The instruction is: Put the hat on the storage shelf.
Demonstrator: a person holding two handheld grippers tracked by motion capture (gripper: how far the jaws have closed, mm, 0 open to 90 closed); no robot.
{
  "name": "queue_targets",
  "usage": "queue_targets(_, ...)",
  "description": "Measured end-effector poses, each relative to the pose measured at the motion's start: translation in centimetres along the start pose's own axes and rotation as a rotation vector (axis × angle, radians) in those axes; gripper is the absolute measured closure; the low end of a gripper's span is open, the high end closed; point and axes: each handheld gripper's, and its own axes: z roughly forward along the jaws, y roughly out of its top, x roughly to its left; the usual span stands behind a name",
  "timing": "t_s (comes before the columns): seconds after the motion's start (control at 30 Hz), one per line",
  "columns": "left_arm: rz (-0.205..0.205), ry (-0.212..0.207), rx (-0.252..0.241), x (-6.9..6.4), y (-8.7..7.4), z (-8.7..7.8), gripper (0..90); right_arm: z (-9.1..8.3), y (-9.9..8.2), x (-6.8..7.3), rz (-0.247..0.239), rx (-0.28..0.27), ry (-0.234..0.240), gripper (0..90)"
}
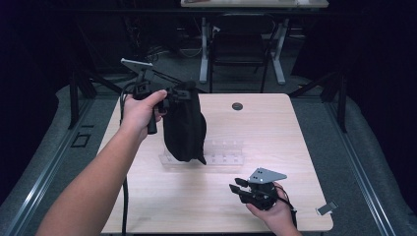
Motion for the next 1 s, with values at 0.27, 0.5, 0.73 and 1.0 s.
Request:
queue_targets(0.27, 0.009, -0.001, 0.004, 0.0, -0.2, -0.1, 84.6, -0.1, 2.3, -0.1, -0.008, -0.036, 0.017, 68.2)
queue_targets(0.5, 0.015, -0.003, -0.002, -0.2, -0.3, -0.1, 83.3, 1.0, 4.5, 0.4, -0.037, -0.048, 0.036, 68.5)
queue_targets(0.73, 0.02, -0.009, -0.001, -0.3, -0.4, 0.0, 82.0, 2.7, 5.6, 0.9, -0.065, -0.02, 0.04, 72.2)
queue_targets(1.0, 0.024, -0.013, 0.001, -0.3, -0.4, 0.1, 82.3, 4.0, 7.0, 1.8, -0.092, -0.013, 0.054, 73.5)
